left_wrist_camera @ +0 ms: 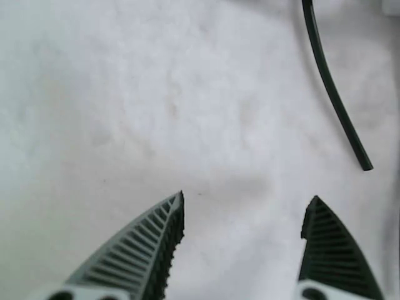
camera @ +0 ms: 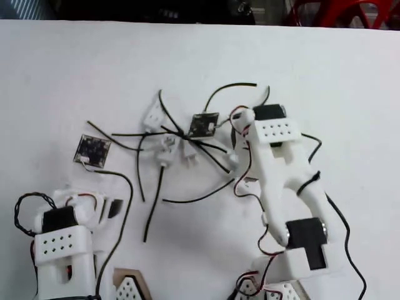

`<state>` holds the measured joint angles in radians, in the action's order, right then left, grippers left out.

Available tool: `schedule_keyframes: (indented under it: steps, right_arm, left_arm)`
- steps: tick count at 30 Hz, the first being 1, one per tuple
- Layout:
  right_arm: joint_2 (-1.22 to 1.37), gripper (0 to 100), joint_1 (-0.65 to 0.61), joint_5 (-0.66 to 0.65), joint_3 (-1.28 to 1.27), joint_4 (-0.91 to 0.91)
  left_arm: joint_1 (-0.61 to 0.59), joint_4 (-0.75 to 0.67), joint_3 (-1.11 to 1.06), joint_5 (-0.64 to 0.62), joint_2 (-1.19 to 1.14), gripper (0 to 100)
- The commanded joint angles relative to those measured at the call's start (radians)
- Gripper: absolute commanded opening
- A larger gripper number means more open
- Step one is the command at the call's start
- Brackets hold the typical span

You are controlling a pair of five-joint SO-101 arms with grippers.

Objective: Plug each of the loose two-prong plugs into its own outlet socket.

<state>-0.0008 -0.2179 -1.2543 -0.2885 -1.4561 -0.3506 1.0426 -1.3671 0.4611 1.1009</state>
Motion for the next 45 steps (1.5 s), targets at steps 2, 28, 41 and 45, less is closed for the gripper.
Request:
schedule_keyframes:
  steps: [2, 28, 41, 45]
  right_arm:
    - [0.061, 23.4, -0.021, -0.005, 0.068, 0.031]
    - [0.128, 1.7, 0.004, 0.150, 0.068, -0.027]
    - [-0.010, 1.7, -0.329, 0.591, 0.040, -0.170]
    - [0.004, 1.7, -0.430, 0.669, -0.074, -0.079]
  left_arm:
    - [-0.008, -0.021, 0.002, 0.008, 0.016, 30]
    - [-0.008, -0.020, 0.002, 0.008, 0.016, 30]
    - [-0.008, -0.017, 0.002, 0.008, 0.016, 30]
    - [-0.008, -0.017, 0.002, 0.008, 0.016, 30]
